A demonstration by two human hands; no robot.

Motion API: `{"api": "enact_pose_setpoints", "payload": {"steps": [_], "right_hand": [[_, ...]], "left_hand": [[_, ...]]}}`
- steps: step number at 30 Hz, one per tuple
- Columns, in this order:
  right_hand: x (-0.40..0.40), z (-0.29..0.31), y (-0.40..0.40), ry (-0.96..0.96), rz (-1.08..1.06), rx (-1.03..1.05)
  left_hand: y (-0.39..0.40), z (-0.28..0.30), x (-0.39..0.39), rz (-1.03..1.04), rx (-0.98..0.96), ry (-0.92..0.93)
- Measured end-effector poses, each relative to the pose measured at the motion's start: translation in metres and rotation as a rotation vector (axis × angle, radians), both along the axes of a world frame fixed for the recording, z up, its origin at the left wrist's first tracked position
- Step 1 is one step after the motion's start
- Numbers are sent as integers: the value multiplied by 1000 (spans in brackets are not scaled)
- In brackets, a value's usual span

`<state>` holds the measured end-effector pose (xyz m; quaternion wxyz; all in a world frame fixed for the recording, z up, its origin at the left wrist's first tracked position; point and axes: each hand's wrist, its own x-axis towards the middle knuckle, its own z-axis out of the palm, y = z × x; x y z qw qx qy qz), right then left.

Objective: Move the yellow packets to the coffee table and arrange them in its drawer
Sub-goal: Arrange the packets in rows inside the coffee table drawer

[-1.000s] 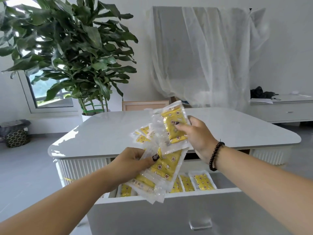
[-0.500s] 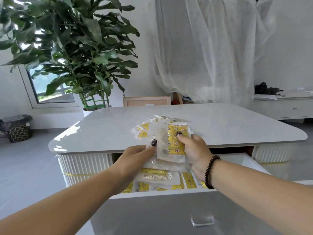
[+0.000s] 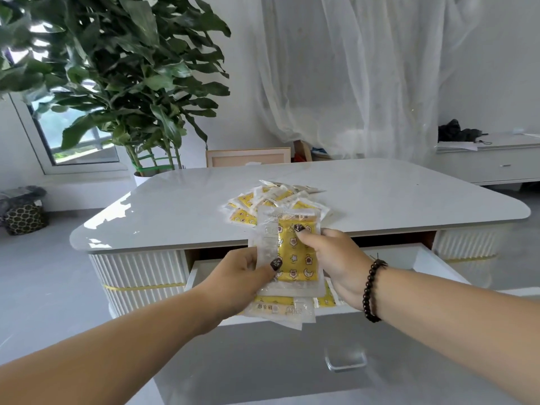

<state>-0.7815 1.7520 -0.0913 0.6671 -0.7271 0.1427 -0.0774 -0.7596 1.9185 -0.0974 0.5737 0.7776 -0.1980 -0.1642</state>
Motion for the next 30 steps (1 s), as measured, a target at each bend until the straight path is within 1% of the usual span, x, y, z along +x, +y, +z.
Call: {"api": "enact_pose_setpoints", "payload": {"steps": [3, 6, 11, 15, 17, 21, 24, 27, 30], "right_hand": [[0, -3, -6, -14, 20, -65], [-4, -3, -7, -47, 14, -204], [3, 1, -17, -70, -52, -382], [20, 7, -44, -52, -127, -377], [31, 5, -65, -25, -155, -364], [50, -13, -114, 144, -31, -376], [58, -30, -146, 355, 5, -522], [59, -40, -163, 525, 19, -723], [68, -51, -180, 626, 44, -817]], "left_hand": [[-3, -8, 4, 13, 61, -57], [-7, -12, 9, 38, 82, -97], [-21, -14, 18, 68, 94, -108], [-35, -16, 27, 98, 91, -112], [-39, -20, 33, 100, 132, -112], [-46, -32, 42, 89, 192, -107], [-52, -43, 50, 61, 224, -117], [-62, -51, 57, 38, 254, -116], [-76, -58, 66, -10, 276, -106]]}}
